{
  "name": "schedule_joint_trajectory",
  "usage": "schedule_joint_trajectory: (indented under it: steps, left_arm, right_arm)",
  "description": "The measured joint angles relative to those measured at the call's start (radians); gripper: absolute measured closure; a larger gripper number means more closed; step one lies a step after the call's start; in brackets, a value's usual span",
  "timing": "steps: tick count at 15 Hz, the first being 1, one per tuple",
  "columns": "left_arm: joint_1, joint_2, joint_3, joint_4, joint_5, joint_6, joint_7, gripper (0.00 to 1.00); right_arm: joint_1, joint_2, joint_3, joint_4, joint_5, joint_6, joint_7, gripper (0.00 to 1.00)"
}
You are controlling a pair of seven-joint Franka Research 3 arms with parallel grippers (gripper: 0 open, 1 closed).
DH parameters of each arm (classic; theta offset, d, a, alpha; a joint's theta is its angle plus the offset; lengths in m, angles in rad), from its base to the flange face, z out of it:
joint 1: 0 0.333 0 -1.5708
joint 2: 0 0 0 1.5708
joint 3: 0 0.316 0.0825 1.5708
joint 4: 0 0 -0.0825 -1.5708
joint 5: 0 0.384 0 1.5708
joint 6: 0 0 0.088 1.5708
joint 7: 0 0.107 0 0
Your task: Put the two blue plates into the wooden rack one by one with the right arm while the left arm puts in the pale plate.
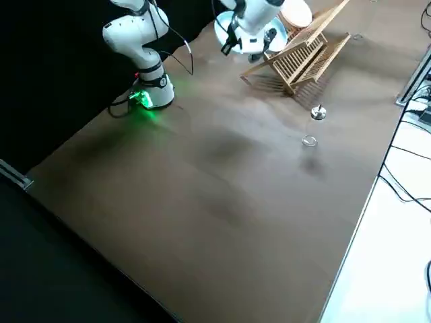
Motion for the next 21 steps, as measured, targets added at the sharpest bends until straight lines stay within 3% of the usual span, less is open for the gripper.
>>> schedule_joint_trajectory:
  steps: [3, 9, 15, 21]
  left_arm:
    - [0.000, 0.000, 0.000, 0.000, 0.000, 0.000, 0.000, 0.00]
    - [0.000, 0.000, 0.000, 0.000, 0.000, 0.000, -0.001, 0.00]
    - [0.000, 0.000, 0.000, 0.000, 0.000, 0.000, -0.001, 0.00]
    - [-0.001, 0.002, 0.000, 0.000, 0.000, 0.000, -0.001, 0.00]
  right_arm:
    - [0.146, -0.008, 0.001, -0.035, 0.142, 0.056, 0.274, 0.97]
    - [0.368, -0.007, 0.002, -0.083, 0.227, 0.319, 0.594, 0.97]
    - [0.450, 0.056, 0.000, -0.088, 0.252, 0.438, 0.755, 0.97]
    - [0.491, 0.131, 0.000, -0.072, 0.270, 0.456, 0.796, 0.97]
